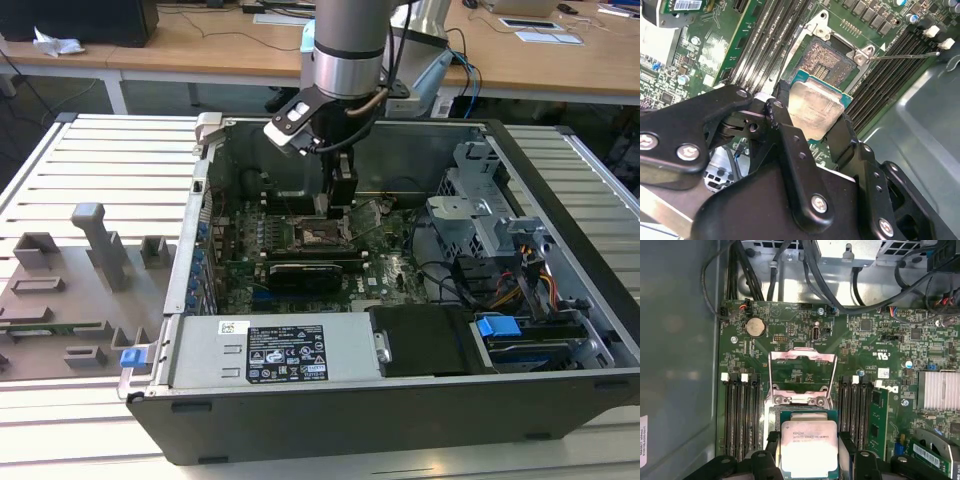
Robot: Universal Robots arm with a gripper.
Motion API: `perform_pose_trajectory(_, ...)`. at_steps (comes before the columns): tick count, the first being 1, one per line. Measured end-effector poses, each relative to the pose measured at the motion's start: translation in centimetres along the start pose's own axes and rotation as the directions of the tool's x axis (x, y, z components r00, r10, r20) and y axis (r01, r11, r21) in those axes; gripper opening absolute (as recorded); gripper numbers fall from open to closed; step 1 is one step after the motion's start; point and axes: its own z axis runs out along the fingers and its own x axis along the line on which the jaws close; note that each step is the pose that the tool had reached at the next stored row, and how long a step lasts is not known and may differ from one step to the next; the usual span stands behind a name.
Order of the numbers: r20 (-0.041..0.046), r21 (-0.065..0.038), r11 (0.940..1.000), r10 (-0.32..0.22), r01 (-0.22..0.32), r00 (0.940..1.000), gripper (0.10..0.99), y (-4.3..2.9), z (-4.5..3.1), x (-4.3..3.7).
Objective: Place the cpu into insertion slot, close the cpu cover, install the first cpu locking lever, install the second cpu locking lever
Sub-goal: 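Place the cpu into insertion slot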
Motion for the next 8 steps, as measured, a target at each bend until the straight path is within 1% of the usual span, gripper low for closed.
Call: perform_pose_trajectory(8,0.0,0.0,1.0,0.0,0.0,1.0,0.541,-0.01,0.44,0.01)
